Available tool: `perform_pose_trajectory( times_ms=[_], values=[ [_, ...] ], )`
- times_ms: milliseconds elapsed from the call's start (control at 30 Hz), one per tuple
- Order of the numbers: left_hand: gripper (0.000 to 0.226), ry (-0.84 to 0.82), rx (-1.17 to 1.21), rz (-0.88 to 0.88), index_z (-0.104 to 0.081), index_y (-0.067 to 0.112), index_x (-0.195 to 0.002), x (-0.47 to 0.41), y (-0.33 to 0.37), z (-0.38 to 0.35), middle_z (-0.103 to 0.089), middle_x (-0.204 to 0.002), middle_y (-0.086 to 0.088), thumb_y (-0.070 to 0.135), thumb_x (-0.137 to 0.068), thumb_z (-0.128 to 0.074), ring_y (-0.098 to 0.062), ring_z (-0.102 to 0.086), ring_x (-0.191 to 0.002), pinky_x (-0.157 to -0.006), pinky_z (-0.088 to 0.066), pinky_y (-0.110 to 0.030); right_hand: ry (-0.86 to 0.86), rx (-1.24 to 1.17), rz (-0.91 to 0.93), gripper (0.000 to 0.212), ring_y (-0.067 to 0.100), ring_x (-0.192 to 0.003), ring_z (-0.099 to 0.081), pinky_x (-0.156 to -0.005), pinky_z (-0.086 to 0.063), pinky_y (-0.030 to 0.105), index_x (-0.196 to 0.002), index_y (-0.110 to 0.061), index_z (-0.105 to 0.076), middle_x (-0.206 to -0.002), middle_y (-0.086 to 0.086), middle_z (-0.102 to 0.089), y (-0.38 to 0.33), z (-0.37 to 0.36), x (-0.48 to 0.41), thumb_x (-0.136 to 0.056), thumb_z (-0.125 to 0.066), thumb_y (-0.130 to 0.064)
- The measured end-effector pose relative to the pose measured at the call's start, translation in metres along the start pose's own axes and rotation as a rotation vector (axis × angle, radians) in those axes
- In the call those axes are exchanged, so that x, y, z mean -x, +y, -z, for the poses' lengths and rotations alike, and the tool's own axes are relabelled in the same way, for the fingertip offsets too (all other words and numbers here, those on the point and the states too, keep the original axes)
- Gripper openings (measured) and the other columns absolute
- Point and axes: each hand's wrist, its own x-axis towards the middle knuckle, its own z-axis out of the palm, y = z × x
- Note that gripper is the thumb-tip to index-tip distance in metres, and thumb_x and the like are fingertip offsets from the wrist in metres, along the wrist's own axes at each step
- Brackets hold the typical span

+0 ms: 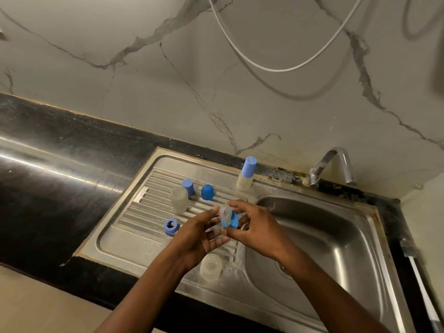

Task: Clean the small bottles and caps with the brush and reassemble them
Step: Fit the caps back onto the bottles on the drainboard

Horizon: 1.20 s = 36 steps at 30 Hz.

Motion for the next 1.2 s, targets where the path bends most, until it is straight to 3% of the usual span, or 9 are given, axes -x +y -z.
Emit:
perform_pose_trajectory(
  times_ms=[133,200,333,500,633,833,967,1067,1200],
  values=[
    [0.033,-0.026,0.003,-0.024,-0.072,0.005,-0.123,0.000,-0.001,-0.004,-0.074,-0.121,-0.024,0.025,-0.097,-0.071,-0.033,-0.076,-0.094,-0.082,-0.066,-0.044,0.018,0.008,-0.026,0.053,-0.004,-0.091,-0.067,-0.080,-0.056,0.016,-0.128,-0.053,-0.053,-0.118,-0.027,-0.060,0.000,-0.002,0.000,-0.083,-0.082,-0.051],
    [0.033,-0.022,0.024,-0.050,-0.071,0.003,-0.119,0.001,-0.001,-0.003,-0.075,-0.119,-0.024,0.021,-0.092,-0.074,-0.031,-0.078,-0.090,-0.084,-0.066,-0.043,0.025,0.017,-0.054,0.052,0.000,-0.091,-0.069,-0.084,-0.058,0.021,-0.133,-0.049,-0.054,-0.126,-0.018,-0.064,0.002,-0.003,0.000,-0.086,-0.077,-0.055],
    [0.032,-0.036,0.019,-0.074,-0.069,0.002,-0.118,0.001,-0.003,-0.001,-0.074,-0.121,-0.026,0.018,-0.091,-0.073,-0.036,-0.075,-0.106,-0.094,-0.060,-0.045,0.035,-0.004,-0.080,0.041,0.007,-0.096,-0.073,-0.086,-0.063,0.035,-0.131,-0.048,-0.056,-0.130,-0.012,-0.067,0.005,-0.004,0.000,-0.093,-0.069,-0.056],
    [0.033,-0.042,0.064,-0.064,-0.065,0.000,-0.125,0.001,-0.004,0.003,-0.072,-0.124,-0.028,0.006,-0.093,-0.069,-0.043,-0.071,-0.115,-0.093,-0.060,-0.047,0.069,-0.239,-0.137,0.020,0.012,-0.106,-0.072,-0.078,-0.066,0.038,-0.113,-0.033,-0.062,-0.120,-0.006,-0.070,0.006,-0.003,-0.003,-0.096,-0.071,-0.040],
    [0.036,0.001,0.082,-0.077,-0.064,0.000,-0.129,0.000,-0.003,0.004,-0.074,-0.119,-0.028,-0.009,-0.094,-0.063,-0.041,-0.074,-0.110,-0.087,-0.062,-0.041,0.071,-0.409,-0.178,0.027,0.018,-0.097,-0.077,-0.078,-0.066,0.045,-0.113,-0.021,-0.060,-0.117,0.004,-0.073,0.006,0.000,-0.004,-0.095,-0.072,-0.038],
    [0.038,0.054,-0.003,-0.184,-0.067,0.003,-0.127,-0.001,-0.004,0.004,-0.077,-0.115,-0.023,-0.008,-0.091,-0.069,-0.037,-0.076,-0.107,-0.089,-0.064,-0.041,0.051,-0.109,-0.149,0.036,0.005,-0.100,-0.071,-0.085,-0.062,0.027,-0.118,-0.037,-0.063,-0.119,-0.016,-0.068,0.007,0.009,-0.002,-0.088,-0.082,-0.038],
    [0.036,0.054,-0.179,-0.244,-0.069,0.002,-0.125,0.002,-0.004,0.000,-0.079,-0.111,-0.018,-0.009,-0.091,-0.070,-0.034,-0.077,-0.105,-0.088,-0.065,-0.038,0.025,0.099,-0.074,0.049,0.005,-0.103,-0.069,-0.086,-0.054,0.015,-0.133,-0.031,-0.064,-0.127,-0.009,-0.069,0.000,0.009,-0.001,-0.088,-0.082,-0.037],
    [0.032,0.048,-0.197,-0.251,-0.070,0.002,-0.124,0.002,-0.003,-0.004,-0.079,-0.110,-0.018,-0.006,-0.094,-0.069,-0.034,-0.077,-0.104,-0.087,-0.065,-0.036,0.039,0.135,-0.020,0.050,0.006,-0.106,-0.069,-0.088,-0.054,0.015,-0.136,-0.029,-0.065,-0.129,-0.007,-0.070,-0.004,0.010,-0.003,-0.089,-0.081,-0.035],
    [0.024,0.010,-0.031,-0.201,-0.070,0.000,-0.124,0.005,0.002,-0.008,-0.077,-0.115,-0.023,0.006,-0.106,-0.055,-0.037,-0.077,-0.104,-0.085,-0.066,-0.035,0.057,0.058,0.009,0.049,0.002,-0.107,-0.069,-0.091,-0.058,0.020,-0.134,-0.035,-0.068,-0.127,-0.013,-0.072,-0.008,0.011,-0.005,-0.087,-0.081,-0.042]
  ],
)
